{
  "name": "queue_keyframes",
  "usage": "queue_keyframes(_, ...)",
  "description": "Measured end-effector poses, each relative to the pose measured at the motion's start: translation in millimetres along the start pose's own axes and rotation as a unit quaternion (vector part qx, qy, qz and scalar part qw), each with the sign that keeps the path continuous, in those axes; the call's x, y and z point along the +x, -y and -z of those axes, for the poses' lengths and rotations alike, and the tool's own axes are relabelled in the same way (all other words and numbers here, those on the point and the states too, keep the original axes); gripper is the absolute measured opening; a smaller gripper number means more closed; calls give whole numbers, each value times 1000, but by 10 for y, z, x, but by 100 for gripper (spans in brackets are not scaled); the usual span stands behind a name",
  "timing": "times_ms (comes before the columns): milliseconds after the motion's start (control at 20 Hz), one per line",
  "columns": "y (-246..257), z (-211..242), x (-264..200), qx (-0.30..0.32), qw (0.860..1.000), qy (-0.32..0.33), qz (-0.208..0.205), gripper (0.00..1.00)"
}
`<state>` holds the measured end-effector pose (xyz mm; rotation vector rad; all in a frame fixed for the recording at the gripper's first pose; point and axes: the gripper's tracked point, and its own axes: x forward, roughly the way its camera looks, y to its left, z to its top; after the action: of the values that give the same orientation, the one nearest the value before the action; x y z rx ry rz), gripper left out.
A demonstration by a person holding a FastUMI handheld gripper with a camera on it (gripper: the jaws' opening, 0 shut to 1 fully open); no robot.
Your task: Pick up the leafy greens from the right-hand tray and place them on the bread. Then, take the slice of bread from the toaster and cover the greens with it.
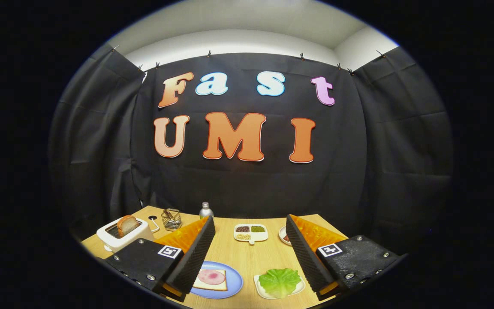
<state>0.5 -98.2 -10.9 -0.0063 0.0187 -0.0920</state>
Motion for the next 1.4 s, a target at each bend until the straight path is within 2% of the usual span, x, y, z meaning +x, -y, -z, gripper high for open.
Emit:
queue_keyframes(200,196,245,113,-21,1000,-13,6,99)
queue_keyframes(450,324,731,262,0,999,-54,-2,99)
queue_keyframes(750,497,1336,432,-8,994,-108,-5,100)
queue_keyframes(1400,522,2588,598,-27,971,-235,-41,100)
